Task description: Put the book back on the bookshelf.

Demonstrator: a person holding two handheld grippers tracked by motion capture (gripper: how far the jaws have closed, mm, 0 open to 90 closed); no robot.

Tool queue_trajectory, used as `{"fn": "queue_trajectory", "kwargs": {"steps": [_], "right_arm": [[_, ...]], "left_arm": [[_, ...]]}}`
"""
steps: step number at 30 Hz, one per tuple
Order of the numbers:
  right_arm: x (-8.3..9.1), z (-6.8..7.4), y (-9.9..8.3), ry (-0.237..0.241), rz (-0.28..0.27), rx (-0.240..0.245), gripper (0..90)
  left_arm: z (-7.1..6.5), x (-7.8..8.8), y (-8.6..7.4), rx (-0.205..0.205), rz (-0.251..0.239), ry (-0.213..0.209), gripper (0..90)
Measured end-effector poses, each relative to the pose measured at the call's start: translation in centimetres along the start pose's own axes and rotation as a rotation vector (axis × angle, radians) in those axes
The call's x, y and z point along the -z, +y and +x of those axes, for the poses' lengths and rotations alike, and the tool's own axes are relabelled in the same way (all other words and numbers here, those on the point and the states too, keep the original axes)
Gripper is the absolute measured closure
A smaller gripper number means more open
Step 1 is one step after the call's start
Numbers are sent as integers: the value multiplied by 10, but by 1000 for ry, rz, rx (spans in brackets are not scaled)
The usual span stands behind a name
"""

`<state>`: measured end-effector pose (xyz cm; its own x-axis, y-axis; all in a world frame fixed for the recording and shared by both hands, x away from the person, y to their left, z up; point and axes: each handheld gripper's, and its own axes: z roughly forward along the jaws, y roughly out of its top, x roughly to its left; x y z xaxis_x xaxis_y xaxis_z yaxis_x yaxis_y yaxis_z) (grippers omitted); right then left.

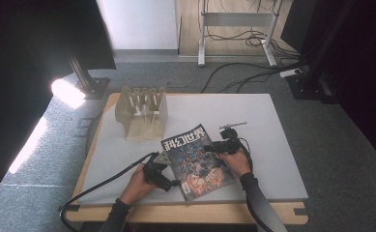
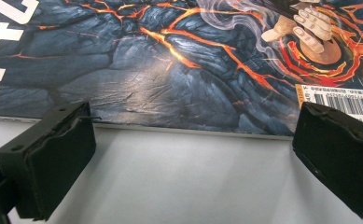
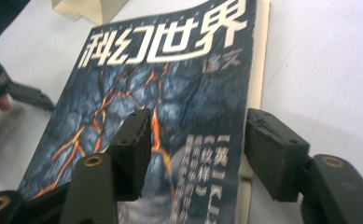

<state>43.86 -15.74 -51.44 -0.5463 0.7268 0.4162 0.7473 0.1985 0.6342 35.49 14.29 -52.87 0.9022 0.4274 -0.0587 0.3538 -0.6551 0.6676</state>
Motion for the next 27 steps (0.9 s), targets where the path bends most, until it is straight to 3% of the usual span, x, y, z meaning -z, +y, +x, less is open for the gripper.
{"fn": "queue_trajectory", "kwargs": {"steps": [3, 5, 11, 18, 21, 27], "right_arm": [[-2, -3, -1, 18, 1, -24, 489], [0, -3, -4, 31, 16, -14, 521], [6, 6, -3, 26, 66, 60, 556], [-14, 14, 25, 5, 99, 135, 578], [-19, 17, 30, -24, 117, 183, 666], [-2, 25, 27, 23, 85, 225, 802]], "left_arm": [[0, 0, 0, 0, -2, -1, 0], [0, 0, 0, 1, -2, -1, 0], [0, 0, 0, -1, -3, 0, 0], [0, 0, 0, -1, -2, -1, 0], [0, 0, 0, -2, -2, -1, 0], [0, 0, 0, 3, -2, -1, 0]]}}
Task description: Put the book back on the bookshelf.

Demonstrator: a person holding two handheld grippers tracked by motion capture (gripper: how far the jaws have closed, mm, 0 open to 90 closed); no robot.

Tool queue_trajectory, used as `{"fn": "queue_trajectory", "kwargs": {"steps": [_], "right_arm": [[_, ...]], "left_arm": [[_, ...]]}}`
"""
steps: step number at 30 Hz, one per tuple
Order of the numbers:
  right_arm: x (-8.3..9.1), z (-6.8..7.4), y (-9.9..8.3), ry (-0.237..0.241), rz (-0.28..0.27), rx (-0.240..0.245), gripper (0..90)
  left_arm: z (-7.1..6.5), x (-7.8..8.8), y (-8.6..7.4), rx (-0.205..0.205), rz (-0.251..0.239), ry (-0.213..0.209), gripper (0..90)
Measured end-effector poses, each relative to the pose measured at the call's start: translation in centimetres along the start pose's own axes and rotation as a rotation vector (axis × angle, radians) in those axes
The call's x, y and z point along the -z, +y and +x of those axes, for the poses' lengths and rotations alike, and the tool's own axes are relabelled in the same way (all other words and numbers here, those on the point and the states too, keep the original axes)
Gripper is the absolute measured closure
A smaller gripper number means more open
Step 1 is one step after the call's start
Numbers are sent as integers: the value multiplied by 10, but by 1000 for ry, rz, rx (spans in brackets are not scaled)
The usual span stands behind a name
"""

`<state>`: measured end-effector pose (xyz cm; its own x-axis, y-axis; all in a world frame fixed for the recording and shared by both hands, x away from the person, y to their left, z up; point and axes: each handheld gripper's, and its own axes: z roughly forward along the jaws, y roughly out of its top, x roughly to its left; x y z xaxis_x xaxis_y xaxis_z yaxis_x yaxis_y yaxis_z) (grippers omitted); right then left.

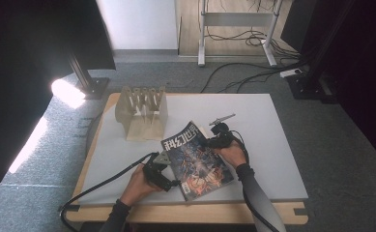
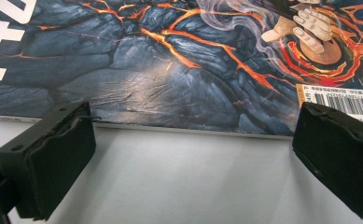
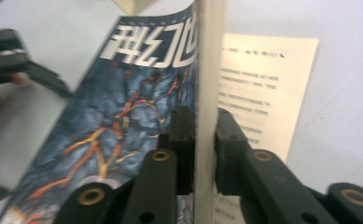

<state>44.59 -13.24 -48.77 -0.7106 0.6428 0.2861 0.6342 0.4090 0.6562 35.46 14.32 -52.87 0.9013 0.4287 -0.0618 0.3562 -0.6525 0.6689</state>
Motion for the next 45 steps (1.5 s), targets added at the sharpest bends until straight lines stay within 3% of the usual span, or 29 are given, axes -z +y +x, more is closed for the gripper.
{"fn": "queue_trajectory", "kwargs": {"steps": [6, 10, 12, 28, 42, 45], "right_arm": [[13, 18, 6, -15, -14, 69, 808], [23, 30, 8, -21, -34, 97, 810], [26, 34, 9, -23, -40, 110, 810], [54, 60, 13, 5, -104, 179, 810], [65, 64, 18, 22, -167, 197, 804], [67, 65, 19, 19, -177, 207, 800]], "left_arm": [[-2, 3, -3, 25, 3, 18, 2], [6, 8, -4, 115, -25, -35, 2], [8, 9, -4, 131, -33, -49, 2], [25, 2, 7, 207, -84, -62, 18], [25, 29, 30, 153, -102, 31, 45], [25, 35, 35, 141, -132, 56, 68]]}}
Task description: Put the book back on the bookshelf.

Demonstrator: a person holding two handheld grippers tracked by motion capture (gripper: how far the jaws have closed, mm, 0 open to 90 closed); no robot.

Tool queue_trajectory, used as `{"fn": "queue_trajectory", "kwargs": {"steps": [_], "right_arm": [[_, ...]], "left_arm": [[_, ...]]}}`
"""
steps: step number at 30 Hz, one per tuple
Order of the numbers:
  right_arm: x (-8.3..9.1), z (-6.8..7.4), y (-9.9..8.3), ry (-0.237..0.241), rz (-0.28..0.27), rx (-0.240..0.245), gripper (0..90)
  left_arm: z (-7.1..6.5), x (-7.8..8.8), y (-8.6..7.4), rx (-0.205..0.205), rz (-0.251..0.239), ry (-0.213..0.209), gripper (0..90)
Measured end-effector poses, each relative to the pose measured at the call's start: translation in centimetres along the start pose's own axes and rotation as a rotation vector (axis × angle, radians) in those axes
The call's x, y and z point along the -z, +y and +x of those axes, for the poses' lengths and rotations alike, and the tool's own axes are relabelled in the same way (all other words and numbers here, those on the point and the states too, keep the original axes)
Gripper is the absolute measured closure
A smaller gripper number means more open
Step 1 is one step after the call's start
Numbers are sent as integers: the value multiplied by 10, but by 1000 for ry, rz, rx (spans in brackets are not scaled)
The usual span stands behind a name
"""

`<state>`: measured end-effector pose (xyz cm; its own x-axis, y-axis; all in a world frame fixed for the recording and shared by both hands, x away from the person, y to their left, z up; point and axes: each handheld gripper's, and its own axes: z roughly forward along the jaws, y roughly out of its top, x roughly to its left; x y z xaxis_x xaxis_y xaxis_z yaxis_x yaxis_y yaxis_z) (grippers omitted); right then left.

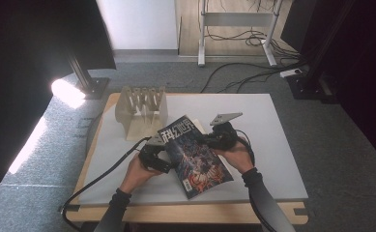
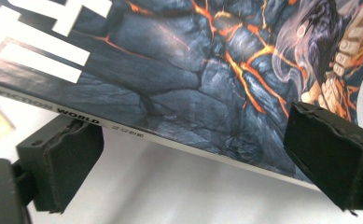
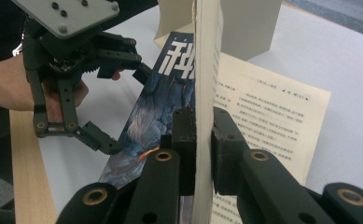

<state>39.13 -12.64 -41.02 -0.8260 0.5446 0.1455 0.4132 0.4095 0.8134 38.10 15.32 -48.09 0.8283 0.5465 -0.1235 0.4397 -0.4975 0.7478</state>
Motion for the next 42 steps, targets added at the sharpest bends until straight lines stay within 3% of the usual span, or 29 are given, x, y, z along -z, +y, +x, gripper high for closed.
{"fn": "queue_trajectory", "kwargs": {"steps": [8, 11, 13, 14, 15, 17, 20, 22, 23, 25, 34, 42], "right_arm": [[4, -2, 1, -15, -41, -1, 796], [6, -3, 2, -25, -54, 0, 796], [7, -3, 1, -28, -60, 1, 796], [7, -4, 0, -28, -62, -1, 796], [7, -4, 0, -28, -62, -1, 796], [6, -4, 0, -27, -66, 3, 797], [6, -2, 2, -27, -64, 15, 797], [6, -1, 2, -35, -57, 18, 797], [7, -2, 3, -45, -51, 23, 797], [7, -3, 3, -49, -53, 22, 796], [18, -9, 1, -82, -72, 11, 796], [27, -11, 3, -94, -110, 19, 796]], "left_arm": [[-3, 19, 21, -48, -32, 41, 102], [-6, 24, 25, -64, -59, 74, 144], [-7, 23, 25, -68, -53, 107, 170], [-7, 21, 24, -79, -42, 123, 228], [-6, 20, 23, -83, -22, 116, 228], [-6, 16, 22, -80, 11, 95, 310], [-6, 12, 21, -68, 18, 67, 362], [-6, 15, 22, -61, 2, 52, 420], [-6, 17, 24, -57, -11, 45, 503], [-7, 21, 26, -62, -18, 38, 523], [-17, 36, 39, -119, -63, 82, 626], [-30, 52, 49, -220, -140, 156, 708]]}}
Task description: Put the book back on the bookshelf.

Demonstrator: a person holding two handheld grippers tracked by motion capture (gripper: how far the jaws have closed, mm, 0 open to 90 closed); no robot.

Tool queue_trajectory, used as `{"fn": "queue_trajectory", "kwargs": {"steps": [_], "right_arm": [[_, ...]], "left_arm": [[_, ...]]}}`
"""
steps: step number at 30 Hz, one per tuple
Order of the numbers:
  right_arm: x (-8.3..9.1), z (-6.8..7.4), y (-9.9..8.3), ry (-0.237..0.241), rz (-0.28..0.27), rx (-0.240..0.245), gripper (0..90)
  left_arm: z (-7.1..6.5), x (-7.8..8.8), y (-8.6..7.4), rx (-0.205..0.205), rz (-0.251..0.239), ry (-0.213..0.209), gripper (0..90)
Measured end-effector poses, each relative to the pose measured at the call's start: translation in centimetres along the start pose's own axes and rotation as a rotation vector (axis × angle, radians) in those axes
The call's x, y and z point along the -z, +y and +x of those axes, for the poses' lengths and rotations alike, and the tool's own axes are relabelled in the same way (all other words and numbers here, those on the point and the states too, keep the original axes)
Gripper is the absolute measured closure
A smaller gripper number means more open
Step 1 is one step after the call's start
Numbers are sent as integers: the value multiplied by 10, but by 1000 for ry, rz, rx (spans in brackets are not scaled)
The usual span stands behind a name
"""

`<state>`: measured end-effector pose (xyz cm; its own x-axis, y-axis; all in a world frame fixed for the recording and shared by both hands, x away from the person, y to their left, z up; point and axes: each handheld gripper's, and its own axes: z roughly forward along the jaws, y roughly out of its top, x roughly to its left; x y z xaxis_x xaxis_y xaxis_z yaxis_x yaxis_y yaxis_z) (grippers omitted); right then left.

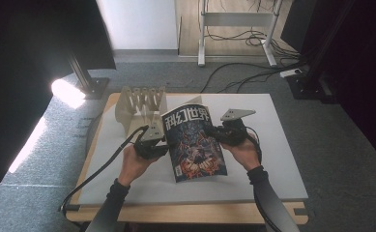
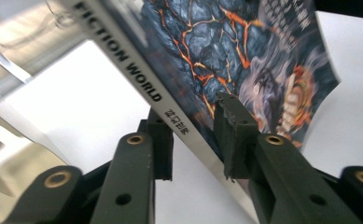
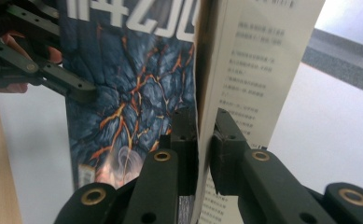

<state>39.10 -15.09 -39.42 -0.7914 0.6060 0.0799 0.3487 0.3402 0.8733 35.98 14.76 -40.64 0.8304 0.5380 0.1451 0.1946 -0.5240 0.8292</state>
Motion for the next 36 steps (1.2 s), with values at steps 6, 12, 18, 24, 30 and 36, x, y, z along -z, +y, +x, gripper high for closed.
{"fn": "queue_trajectory", "kwargs": {"steps": [6, 12, 18, 24, 30, 36], "right_arm": [[4, 0, 2, -22, -27, 13, 801], [3, -3, -5, -16, -22, -1, 797], [4, -1, -5, -8, -14, 9, 786], [8, 0, -8, 1, -21, 12, 773], [10, -1, -9, -3, -22, 12, 744], [14, -5, -14, -28, -17, 6, 645]], "left_arm": [[-4, 9, 3, -47, -39, 32, 789], [-1, 8, -1, -22, -38, -12, 795], [4, 7, 7, 7, -27, -82, 694], [6, 2, 21, 24, -11, -120, 633], [10, -1, 28, 25, 7, -112, 788], [13, 0, 27, 30, 5, -109, 824]]}}
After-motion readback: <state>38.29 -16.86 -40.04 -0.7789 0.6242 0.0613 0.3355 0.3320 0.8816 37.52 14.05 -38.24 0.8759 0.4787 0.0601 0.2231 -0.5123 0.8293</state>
